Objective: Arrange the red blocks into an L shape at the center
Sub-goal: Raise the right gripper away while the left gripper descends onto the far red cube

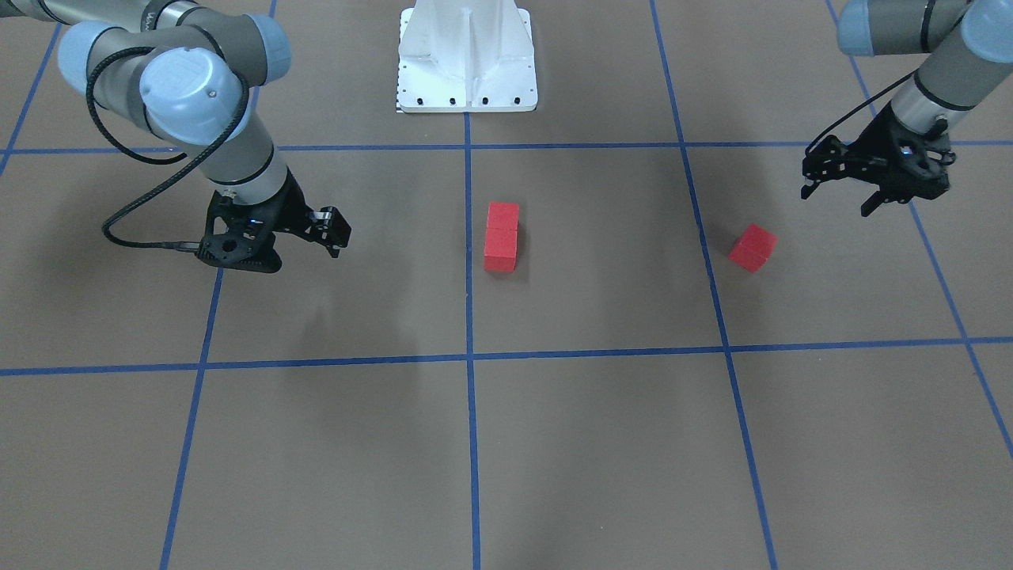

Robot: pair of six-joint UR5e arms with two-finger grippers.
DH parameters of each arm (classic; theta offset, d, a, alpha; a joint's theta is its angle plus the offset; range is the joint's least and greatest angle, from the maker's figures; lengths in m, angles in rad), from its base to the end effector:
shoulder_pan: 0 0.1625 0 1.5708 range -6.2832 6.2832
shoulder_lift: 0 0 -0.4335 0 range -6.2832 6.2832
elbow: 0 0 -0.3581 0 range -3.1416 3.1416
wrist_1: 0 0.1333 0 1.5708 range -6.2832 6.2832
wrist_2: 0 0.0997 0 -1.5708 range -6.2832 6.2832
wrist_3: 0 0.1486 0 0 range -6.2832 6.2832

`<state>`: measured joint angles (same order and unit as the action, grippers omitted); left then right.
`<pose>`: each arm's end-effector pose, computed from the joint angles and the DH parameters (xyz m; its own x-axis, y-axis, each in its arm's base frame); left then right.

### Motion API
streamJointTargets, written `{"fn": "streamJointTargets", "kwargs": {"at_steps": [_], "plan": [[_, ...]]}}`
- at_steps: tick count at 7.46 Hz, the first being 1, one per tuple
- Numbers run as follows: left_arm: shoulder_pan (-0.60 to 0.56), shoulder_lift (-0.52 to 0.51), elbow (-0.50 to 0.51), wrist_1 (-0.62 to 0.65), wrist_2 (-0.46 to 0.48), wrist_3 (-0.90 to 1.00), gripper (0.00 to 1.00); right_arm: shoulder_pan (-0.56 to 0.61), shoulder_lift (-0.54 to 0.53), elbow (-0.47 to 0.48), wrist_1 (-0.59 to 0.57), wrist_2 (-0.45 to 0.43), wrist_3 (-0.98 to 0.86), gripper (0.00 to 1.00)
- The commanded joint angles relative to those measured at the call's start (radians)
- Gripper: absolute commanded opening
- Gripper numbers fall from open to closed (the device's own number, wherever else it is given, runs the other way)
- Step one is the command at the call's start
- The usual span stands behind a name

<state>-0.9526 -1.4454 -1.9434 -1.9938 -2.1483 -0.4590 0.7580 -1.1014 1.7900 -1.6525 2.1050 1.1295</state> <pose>0.2174 -0.3957 0.5406 0.6371 0.4001 -0.6588 -0.1918 0.9101 0.3673 -0.4160 -0.4732 0.3698 0.7020 0.1584 0.6943 -0.0895 0.9869 -0.1346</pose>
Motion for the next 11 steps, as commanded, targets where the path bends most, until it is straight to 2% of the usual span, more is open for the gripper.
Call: {"fn": "streamJointTargets", "kwargs": {"at_steps": [1,2,3,11], "plan": [[0.04,-0.041,-0.008,0.053,0.036,0.089,0.98,0.038,-0.089,-0.004,0.006,-0.008,-0.15,1.0],[0.085,-0.058,0.009,0.065,0.06,0.091,0.98,0.038,-0.09,-0.004,0.008,-0.008,-0.154,1.0],[0.133,-0.073,0.033,0.066,0.123,0.091,0.98,0.038,-0.092,-0.004,0.008,-0.008,-0.154,1.0],[0.184,-0.219,0.191,0.067,0.125,0.077,0.98,0.037,-0.089,-0.011,0.008,-0.007,-0.157,1.0]]}}
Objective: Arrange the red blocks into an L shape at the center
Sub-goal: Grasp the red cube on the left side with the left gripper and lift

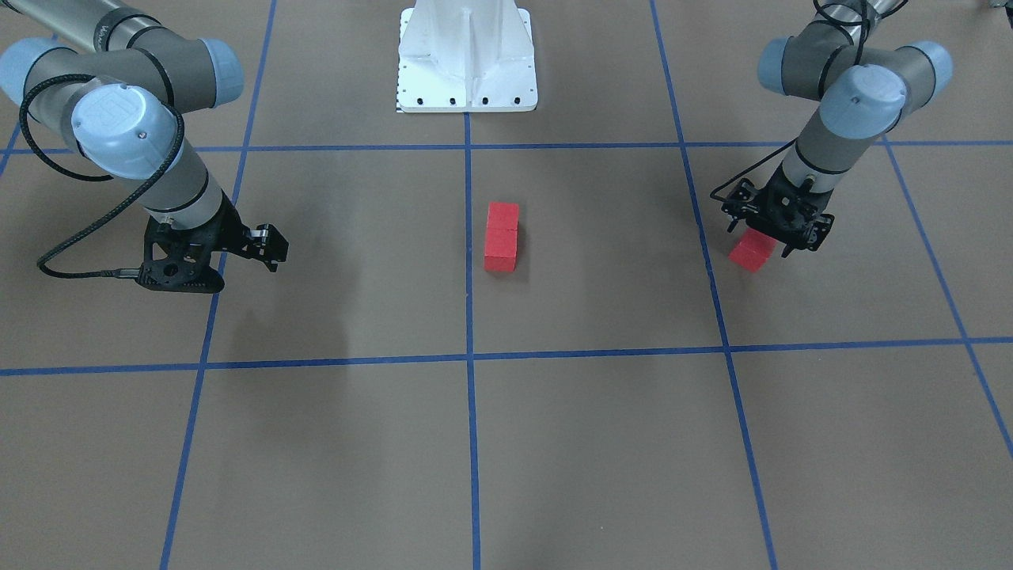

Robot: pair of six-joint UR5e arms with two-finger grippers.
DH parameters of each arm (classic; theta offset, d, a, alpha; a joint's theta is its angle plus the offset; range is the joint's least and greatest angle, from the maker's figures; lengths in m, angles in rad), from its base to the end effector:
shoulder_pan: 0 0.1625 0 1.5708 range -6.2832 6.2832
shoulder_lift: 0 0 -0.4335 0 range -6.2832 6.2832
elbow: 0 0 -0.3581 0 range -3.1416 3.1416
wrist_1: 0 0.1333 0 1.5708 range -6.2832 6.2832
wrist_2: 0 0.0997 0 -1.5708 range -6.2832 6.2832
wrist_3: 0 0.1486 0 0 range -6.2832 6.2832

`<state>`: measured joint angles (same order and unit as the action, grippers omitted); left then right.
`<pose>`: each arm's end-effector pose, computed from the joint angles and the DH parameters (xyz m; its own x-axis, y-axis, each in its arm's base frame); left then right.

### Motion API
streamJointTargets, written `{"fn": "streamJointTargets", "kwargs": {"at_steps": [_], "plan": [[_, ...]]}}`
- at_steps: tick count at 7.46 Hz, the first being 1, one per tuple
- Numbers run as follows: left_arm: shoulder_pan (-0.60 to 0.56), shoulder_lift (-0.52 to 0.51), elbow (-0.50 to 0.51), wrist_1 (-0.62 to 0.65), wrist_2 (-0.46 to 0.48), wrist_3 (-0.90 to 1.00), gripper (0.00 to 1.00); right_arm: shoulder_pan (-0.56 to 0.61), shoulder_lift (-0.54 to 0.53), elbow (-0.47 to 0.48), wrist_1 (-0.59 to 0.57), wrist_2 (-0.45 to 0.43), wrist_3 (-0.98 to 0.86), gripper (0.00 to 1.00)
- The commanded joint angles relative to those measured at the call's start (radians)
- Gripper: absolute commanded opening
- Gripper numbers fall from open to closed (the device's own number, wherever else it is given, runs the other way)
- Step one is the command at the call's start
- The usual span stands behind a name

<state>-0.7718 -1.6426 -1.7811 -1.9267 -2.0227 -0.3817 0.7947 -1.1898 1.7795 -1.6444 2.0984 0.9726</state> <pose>0.3355 -0.4220 0.5432 0.6237 0.5580 -0.5474 -0.3700 0.8276 0.4221 -0.3848 -0.4755 0.4282 0.7527 0.0722 0.6544 -0.0226 0.9962 -0.0839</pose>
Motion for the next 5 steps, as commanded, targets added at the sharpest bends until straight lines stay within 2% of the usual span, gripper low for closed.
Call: {"fn": "streamJointTargets", "kwargs": {"at_steps": [1,5], "plan": [[0.003,-0.023,0.037,0.0,-0.001,0.0,0.98,0.0,-0.001,-0.002,0.0,0.0,0.001,1.0],[0.009,-0.017,0.046,0.0,0.001,0.0,0.94,-0.002,0.006,-0.005,0.002,-0.001,0.008,1.0]]}}
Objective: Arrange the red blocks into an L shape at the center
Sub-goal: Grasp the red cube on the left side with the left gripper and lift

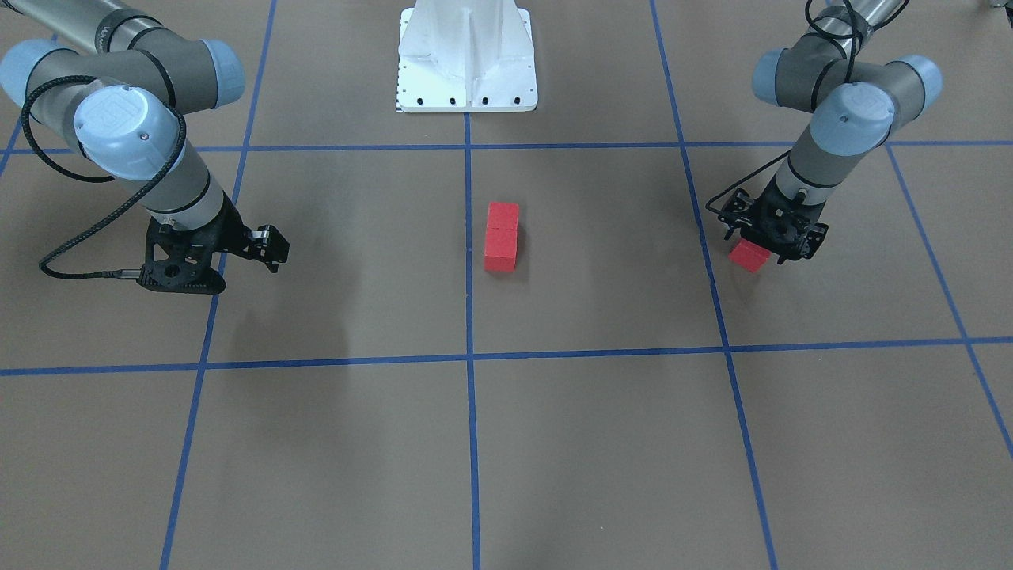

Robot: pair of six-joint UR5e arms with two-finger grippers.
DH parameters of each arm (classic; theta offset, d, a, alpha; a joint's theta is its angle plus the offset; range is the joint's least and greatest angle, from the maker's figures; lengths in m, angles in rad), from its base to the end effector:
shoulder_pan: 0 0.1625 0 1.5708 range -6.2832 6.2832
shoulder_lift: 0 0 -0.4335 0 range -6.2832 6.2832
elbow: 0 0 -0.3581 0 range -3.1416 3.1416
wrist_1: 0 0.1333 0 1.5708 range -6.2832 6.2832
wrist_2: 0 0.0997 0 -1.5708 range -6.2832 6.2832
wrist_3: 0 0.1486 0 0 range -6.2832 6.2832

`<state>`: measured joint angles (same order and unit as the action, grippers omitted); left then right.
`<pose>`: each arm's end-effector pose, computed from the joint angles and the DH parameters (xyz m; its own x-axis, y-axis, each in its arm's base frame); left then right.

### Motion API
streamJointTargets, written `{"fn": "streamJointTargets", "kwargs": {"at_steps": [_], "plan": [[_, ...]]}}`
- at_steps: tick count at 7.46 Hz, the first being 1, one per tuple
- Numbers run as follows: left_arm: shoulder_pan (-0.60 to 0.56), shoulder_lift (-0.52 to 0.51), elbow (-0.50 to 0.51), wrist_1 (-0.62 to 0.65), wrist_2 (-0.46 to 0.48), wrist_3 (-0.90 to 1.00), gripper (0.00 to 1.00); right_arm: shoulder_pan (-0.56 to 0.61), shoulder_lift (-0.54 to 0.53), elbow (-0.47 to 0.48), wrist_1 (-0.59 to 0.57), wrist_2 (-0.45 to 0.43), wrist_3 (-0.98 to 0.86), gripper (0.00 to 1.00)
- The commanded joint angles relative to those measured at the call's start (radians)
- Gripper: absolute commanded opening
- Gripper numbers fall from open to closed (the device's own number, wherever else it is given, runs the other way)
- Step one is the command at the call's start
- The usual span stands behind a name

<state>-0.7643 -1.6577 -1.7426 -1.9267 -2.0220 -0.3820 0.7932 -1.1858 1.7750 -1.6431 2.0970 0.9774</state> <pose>0.3441 -0.4248 0.5545 0.6293 0.5535 -0.5455 -0.3828 0.8317 0.4023 -0.3866 -0.4763 0.4277 0.7528 0.0755 0.6539 -0.0254 0.9960 -0.0857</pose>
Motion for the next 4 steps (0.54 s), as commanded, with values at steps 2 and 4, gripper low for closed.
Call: {"fn": "streamJointTargets", "kwargs": {"at_steps": [2,4], "plan": [[0.002,-0.01,0.018,0.0,-0.003,-0.005,0.63,0.0,0.0,0.0,0.0,0.0,0.004,1.0],[0.002,-0.008,0.02,0.003,-0.036,-0.18,0.0,0.0,0.0,0.001,0.0,0.0,0.004,1.0]]}}
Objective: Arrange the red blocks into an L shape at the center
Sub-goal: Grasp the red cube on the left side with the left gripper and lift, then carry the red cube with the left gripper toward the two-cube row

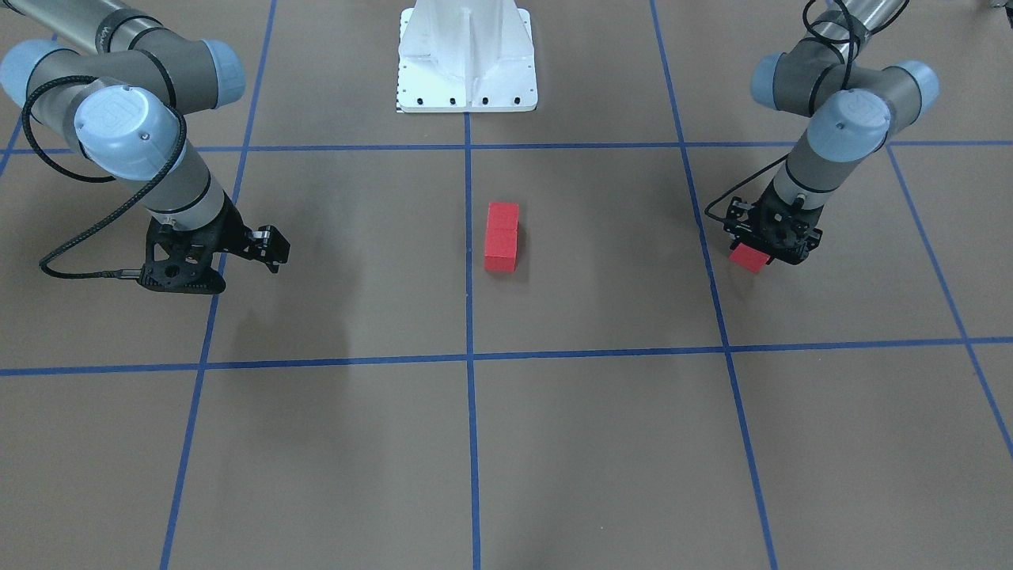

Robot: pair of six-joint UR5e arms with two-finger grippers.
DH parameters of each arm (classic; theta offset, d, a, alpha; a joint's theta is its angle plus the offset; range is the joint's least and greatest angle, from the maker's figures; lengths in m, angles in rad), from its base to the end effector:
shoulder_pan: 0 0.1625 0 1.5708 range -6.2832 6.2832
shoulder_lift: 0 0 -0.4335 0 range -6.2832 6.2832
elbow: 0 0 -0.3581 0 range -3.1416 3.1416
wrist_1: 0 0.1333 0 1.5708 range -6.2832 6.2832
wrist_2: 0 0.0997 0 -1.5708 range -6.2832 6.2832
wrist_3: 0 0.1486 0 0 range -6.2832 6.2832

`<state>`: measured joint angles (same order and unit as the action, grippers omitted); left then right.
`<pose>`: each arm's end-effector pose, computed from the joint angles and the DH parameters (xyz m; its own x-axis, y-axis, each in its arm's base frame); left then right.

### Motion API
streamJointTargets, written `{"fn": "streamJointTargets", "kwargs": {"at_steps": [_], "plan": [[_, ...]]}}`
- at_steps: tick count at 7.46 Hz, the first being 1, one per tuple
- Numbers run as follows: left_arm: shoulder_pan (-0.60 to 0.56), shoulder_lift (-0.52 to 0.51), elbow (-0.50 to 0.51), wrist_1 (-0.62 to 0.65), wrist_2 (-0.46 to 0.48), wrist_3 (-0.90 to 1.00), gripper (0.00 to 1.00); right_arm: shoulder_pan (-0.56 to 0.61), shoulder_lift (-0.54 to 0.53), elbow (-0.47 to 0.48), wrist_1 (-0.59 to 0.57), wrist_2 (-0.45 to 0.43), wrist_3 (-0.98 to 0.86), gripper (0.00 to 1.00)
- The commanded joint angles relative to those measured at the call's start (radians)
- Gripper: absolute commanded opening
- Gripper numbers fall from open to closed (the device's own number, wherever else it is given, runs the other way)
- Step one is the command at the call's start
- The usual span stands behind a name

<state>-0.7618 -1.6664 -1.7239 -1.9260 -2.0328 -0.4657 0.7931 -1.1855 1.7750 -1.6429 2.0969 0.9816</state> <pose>0.3488 -0.4254 0.5587 0.6559 0.4797 -0.5828 -0.3370 0.8770 0.3426 -0.3867 -0.4764 0.4275 0.7525 0.0793 0.6537 -0.0285 0.9957 -0.0880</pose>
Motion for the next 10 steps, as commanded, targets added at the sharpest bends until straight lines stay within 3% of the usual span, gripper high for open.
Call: {"fn": "streamJointTargets", "kwargs": {"at_steps": [1,3,5,8,10], "plan": [[-0.022,0.002,-0.018,0.054,-0.108,-0.117,0.0,0.002,0.0,0.004,0.0,0.0,0.002,1.0],[-0.099,-0.097,-0.118,0.323,-0.112,-0.221,0.0,0.002,0.0,0.006,0.0,-0.002,0.005,1.0],[-0.081,-0.189,-0.149,0.331,-0.115,-0.685,0.0,0.005,-0.003,0.009,0.0,-0.006,0.008,1.0],[0.072,-0.367,-0.069,0.338,-0.034,-1.365,0.0,0.07,-0.02,0.008,-0.002,0.0,0.003,1.0],[0.085,-0.435,-0.018,0.337,-0.026,-1.616,0.0,0.097,-0.054,0.004,0.0,0.002,-0.001,1.0]]}}
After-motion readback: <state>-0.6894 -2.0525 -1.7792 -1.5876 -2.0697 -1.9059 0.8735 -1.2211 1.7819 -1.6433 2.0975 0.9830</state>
